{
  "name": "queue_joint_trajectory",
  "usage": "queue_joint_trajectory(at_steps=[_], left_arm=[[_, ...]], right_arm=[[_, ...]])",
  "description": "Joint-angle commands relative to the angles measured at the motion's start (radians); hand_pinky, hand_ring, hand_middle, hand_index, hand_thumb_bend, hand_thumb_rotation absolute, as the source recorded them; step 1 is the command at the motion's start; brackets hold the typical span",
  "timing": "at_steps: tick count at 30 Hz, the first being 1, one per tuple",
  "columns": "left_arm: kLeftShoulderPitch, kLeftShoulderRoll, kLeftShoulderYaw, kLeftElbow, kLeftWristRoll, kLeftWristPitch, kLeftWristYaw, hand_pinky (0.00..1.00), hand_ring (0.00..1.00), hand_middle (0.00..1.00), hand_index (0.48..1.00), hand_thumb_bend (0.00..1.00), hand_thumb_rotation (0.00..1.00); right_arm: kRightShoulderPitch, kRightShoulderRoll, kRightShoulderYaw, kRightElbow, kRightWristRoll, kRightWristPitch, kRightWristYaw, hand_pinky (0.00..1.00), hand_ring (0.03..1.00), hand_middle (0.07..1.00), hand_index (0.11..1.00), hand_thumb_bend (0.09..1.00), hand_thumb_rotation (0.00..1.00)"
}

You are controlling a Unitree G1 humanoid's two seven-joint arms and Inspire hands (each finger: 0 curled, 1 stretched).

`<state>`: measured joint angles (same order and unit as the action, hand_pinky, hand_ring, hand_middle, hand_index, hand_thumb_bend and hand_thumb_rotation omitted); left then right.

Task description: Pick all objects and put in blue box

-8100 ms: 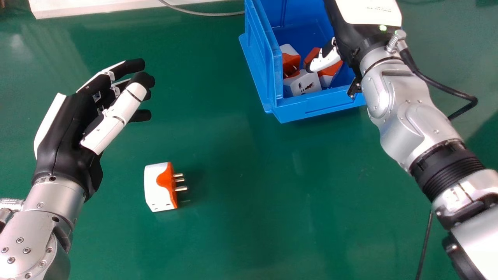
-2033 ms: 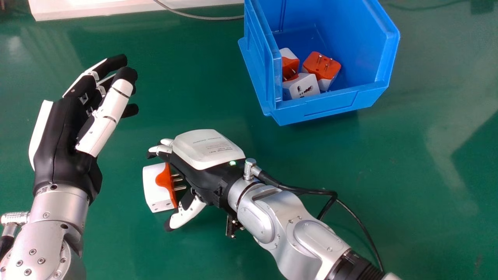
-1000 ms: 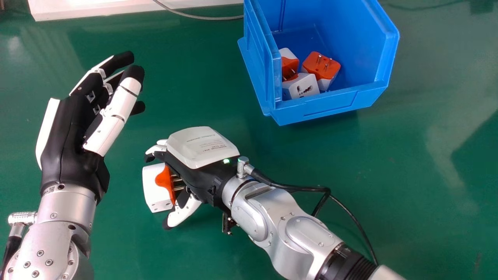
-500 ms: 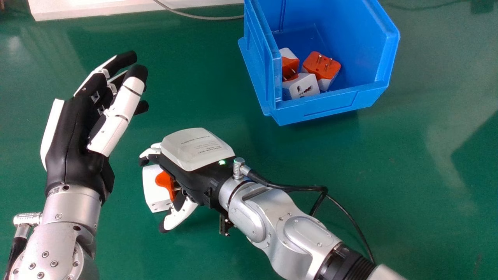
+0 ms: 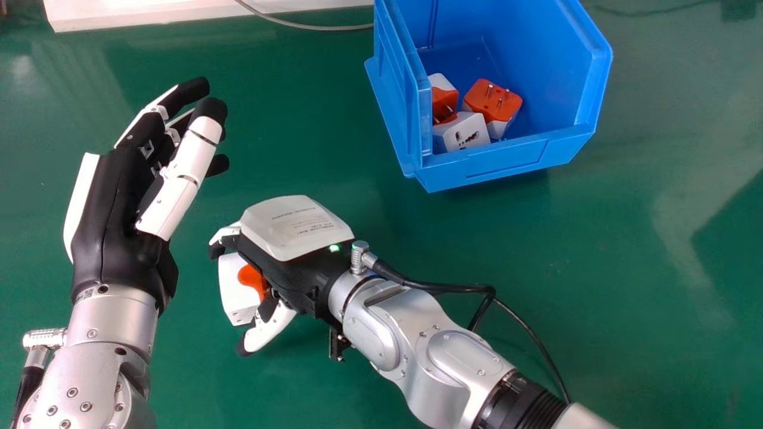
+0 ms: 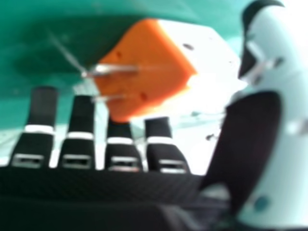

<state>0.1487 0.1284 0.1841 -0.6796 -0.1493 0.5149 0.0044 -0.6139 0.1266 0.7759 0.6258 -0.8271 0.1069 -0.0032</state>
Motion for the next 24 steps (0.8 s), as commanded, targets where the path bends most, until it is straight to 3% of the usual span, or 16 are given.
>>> queue_joint_trajectory(at_steps=[1,6,15,24], left_arm=[[0.002,0.003,0.007,-0.032,0.000,-0.004,-0.002,0.77,0.82,0.80,0.820,0.49,0.57],[0.001,0.006,0.006,-0.033,0.002,-0.004,-0.003,0.77,0.82,0.80,0.820,0.49,0.57],[0.001,0.005,0.005,-0.043,0.001,0.004,-0.003,0.76,0.82,0.80,0.820,0.50,0.57],[-0.001,0.004,0.006,-0.044,0.002,0.007,-0.003,0.75,0.82,0.80,0.820,0.51,0.58]], right_arm=[[-0.010,0.002,-0.003,-0.009,-0.003,-0.049,-0.062,0.41,0.494,0.573,0.654,0.594,0.12],[-0.018,-0.010,-0.006,0.014,-0.001,-0.102,-0.100,0.39,0.475,0.565,0.621,0.577,0.10],[-0.018,-0.015,-0.016,0.008,-0.006,-0.107,-0.106,0.37,0.448,0.539,0.512,0.531,0.04],[-0.020,-0.021,-0.014,0.015,-0.018,-0.114,-0.142,0.36,0.436,0.527,0.473,0.512,0.02]])
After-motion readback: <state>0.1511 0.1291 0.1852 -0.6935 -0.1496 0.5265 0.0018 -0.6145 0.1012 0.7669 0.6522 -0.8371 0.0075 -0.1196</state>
